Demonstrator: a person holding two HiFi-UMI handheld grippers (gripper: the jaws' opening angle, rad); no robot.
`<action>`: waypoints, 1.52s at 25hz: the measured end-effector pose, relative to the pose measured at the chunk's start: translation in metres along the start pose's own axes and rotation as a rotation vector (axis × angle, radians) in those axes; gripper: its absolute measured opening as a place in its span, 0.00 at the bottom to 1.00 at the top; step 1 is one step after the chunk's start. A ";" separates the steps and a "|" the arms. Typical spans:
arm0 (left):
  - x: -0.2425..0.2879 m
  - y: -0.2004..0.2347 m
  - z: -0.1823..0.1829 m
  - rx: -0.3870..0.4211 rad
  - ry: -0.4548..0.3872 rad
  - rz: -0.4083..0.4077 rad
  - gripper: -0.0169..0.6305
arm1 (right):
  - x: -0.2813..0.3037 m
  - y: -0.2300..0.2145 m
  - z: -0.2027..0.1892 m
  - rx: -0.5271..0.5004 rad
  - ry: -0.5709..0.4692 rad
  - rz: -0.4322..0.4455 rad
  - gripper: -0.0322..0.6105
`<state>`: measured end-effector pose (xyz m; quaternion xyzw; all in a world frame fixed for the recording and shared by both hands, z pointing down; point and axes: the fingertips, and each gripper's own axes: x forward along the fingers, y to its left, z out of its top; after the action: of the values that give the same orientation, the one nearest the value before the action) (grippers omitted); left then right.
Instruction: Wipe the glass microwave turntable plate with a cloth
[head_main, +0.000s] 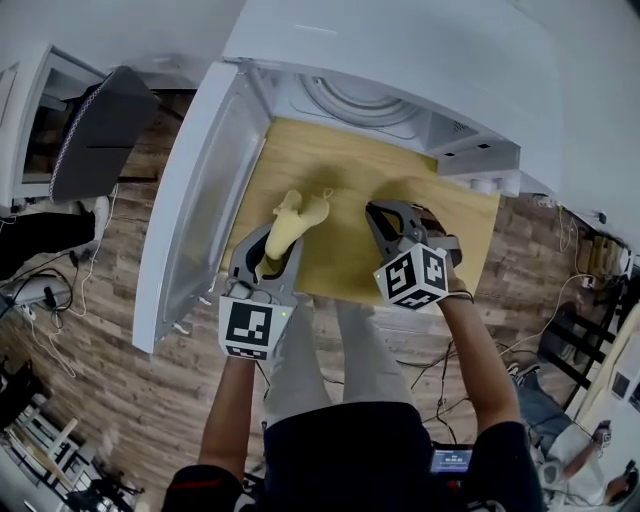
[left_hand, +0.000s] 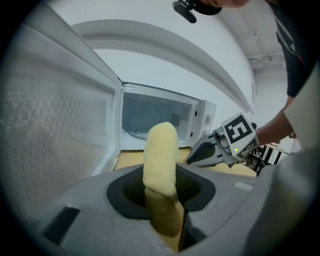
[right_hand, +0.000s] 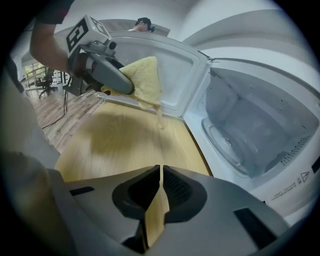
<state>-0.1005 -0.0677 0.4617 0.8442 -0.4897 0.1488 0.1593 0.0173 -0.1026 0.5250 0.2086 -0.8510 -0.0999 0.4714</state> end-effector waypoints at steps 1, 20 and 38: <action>0.001 0.001 -0.003 -0.001 0.002 0.003 0.22 | 0.004 -0.002 0.000 -0.005 0.002 -0.003 0.07; 0.026 0.009 -0.013 0.038 -0.017 -0.007 0.22 | 0.045 -0.076 0.014 -0.165 0.109 -0.142 0.43; 0.048 0.025 0.014 0.099 -0.076 0.002 0.22 | 0.054 -0.105 0.019 -0.226 0.152 -0.278 0.51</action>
<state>-0.0983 -0.1229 0.4718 0.8556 -0.4882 0.1410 0.0986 0.0032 -0.2215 0.5173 0.2770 -0.7591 -0.2430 0.5366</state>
